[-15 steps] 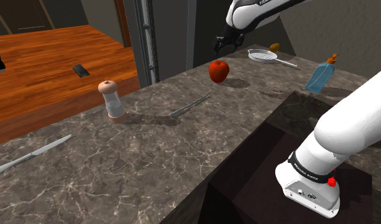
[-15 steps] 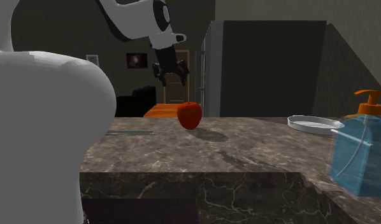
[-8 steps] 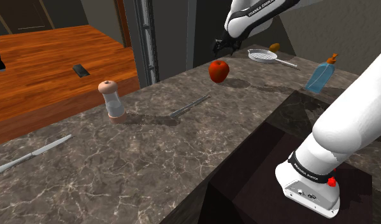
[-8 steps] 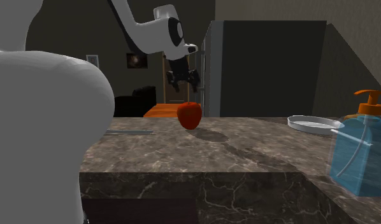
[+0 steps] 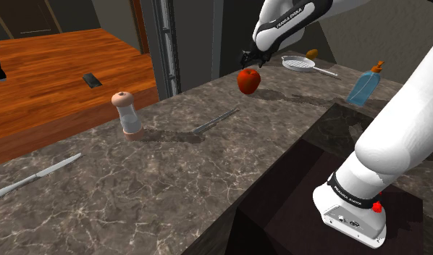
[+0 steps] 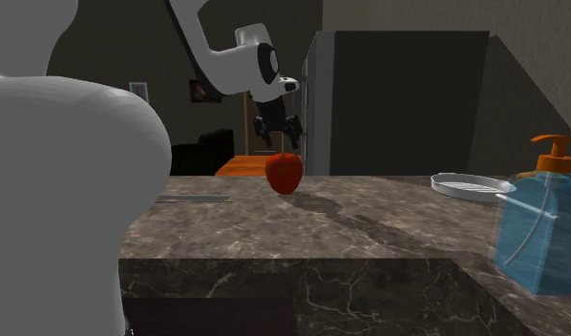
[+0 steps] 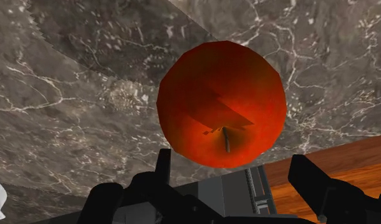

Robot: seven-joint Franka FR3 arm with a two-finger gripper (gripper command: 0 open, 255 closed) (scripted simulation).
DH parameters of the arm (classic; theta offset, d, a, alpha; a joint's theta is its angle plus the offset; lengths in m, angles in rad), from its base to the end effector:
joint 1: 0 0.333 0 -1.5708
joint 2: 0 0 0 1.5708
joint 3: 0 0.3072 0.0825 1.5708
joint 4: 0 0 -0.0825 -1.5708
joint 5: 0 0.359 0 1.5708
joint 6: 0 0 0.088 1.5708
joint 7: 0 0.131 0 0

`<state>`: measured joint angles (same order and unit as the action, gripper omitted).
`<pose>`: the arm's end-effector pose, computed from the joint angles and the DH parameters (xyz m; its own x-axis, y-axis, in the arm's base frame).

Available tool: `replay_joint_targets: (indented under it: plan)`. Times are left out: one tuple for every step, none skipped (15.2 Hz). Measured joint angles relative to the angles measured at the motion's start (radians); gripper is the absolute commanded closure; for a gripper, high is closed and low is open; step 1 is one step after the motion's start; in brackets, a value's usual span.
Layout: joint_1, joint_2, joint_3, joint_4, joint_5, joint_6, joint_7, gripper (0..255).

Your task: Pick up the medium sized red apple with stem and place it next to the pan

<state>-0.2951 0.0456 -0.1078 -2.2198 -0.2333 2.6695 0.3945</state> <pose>0.5143 -0.2142 0.3836 0.7487 -0.5167 0.4153 -0.5770 -0.8164 0.0247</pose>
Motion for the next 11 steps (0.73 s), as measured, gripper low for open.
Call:
replay_joint_targets:
  plan:
    - [0.000, 0.002, 0.000, 0.000, 0.000, 0.002, 0.000, 0]
    - [0.000, 0.002, 0.000, 0.000, 0.000, 0.002, 0.000, 0]
    - [0.000, 0.003, 0.000, 0.000, 0.000, 0.003, 0.000, 0]
    - [0.000, 0.003, 0.000, 0.000, 0.000, 0.003, 0.000, 0]
    - [0.000, 0.003, 0.000, 0.000, 0.000, 0.003, 0.000, 255]
    - [0.000, 0.003, 0.000, 0.000, 0.000, 0.003, 0.000, 255]
    - [0.000, 0.003, 0.000, 0.000, 0.000, 0.003, 0.000, 255]
    - [0.000, 0.003, 0.000, 0.001, 0.000, 0.003, 0.000, 255]
    - [0.000, 0.003, 0.000, 0.001, 0.000, 0.003, 0.000, 255]
    - [0.000, 0.003, 0.000, 0.001, 0.000, 0.003, 0.000, 255]
    - [0.000, 0.003, 0.000, 0.001, 0.000, 0.003, 0.000, 255]
